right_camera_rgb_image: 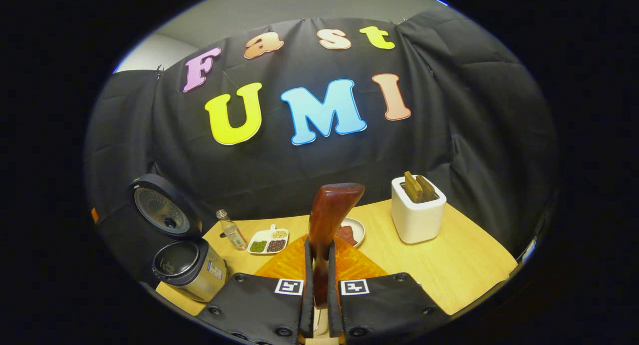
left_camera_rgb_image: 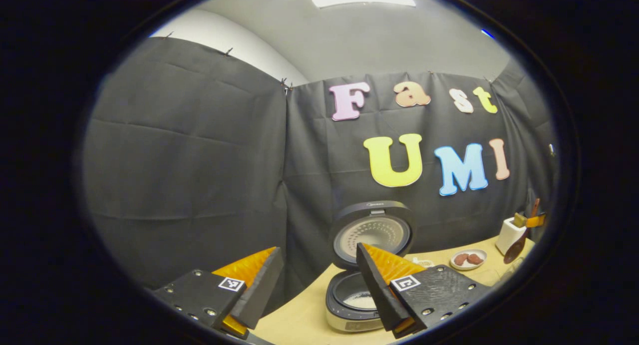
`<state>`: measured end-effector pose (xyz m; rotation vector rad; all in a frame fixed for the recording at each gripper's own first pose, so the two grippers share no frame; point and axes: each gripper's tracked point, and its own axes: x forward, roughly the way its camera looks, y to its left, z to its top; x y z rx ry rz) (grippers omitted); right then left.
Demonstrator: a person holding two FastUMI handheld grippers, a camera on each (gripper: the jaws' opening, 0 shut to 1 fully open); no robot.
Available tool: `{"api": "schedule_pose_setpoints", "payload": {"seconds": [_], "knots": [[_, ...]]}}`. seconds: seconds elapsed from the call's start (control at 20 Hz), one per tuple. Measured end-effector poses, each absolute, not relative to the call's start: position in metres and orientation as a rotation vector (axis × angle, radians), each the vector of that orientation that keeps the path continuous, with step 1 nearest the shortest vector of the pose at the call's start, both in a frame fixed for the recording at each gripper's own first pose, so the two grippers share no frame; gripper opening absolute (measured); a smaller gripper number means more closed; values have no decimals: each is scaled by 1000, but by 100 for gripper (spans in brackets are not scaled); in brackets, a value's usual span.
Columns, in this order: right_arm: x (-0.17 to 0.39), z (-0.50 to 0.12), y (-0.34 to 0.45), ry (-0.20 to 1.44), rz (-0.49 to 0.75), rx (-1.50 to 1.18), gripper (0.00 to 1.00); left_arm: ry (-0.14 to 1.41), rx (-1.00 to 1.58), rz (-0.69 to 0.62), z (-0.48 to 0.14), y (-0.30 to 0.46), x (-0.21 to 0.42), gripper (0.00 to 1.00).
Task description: Close the left gripper, press the button to open the rice cooker; take a wooden spoon from the chopstick holder with the right hand, scoop a spoonful of rice and pour it into the rice cooker, then put the wooden spoon back into the chopstick holder.
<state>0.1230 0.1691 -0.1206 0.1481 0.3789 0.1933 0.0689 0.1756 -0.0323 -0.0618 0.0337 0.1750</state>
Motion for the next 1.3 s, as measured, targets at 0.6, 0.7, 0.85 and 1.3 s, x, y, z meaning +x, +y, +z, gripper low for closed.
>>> {"api": "schedule_pose_setpoints", "payload": {"seconds": [0.6,0.7,0.85,1.3], "knots": [[105,-180,242,400,242,-136,13,49,-67,174,-56,208,101,88],[104,-190,247,388,232,-223,13,56,-60,174,-61,211,105,88],[104,-206,252,378,220,-339,13,58,-60,177,-64,217,109,88],[102,-251,273,384,231,-490,13,71,-56,207,-74,237,113,88]]}}
